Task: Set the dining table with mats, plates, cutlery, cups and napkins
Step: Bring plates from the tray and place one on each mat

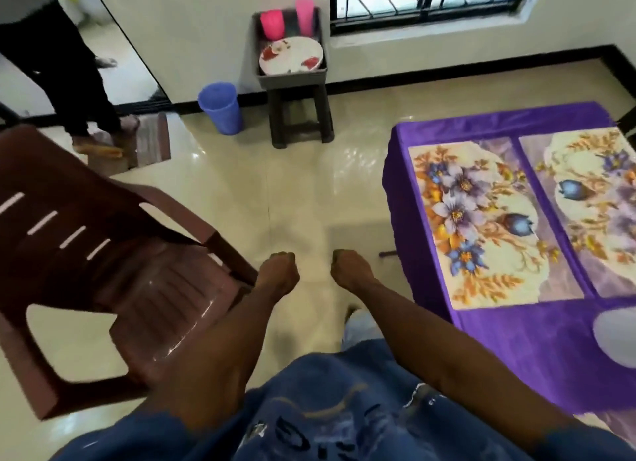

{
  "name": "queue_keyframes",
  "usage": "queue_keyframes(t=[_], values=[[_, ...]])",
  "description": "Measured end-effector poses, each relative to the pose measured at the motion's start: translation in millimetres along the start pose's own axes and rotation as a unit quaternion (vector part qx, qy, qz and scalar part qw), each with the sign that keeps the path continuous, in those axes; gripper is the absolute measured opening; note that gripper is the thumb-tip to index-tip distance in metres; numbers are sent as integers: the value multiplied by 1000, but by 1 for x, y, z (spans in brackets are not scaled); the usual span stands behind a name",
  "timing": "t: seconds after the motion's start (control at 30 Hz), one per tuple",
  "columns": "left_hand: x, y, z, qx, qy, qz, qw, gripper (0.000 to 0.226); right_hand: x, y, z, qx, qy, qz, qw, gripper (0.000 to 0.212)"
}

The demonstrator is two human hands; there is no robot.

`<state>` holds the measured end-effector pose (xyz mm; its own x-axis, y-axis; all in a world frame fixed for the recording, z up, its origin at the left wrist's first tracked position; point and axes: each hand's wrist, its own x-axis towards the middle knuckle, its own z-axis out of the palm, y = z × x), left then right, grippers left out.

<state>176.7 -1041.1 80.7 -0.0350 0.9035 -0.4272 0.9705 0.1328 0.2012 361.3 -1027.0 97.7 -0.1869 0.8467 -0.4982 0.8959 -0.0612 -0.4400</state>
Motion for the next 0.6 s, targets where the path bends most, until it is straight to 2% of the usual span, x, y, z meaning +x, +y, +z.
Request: queue_keyframes(t=[0.33,0.6], values=[[224,22,-96,-9,19,-17,1000,20,230,-5,-141,-52,0,-13,999,24],[389,31,-198,-59,78,-52,994,15,392,-40,-260,-71,17,-26,997,22]])
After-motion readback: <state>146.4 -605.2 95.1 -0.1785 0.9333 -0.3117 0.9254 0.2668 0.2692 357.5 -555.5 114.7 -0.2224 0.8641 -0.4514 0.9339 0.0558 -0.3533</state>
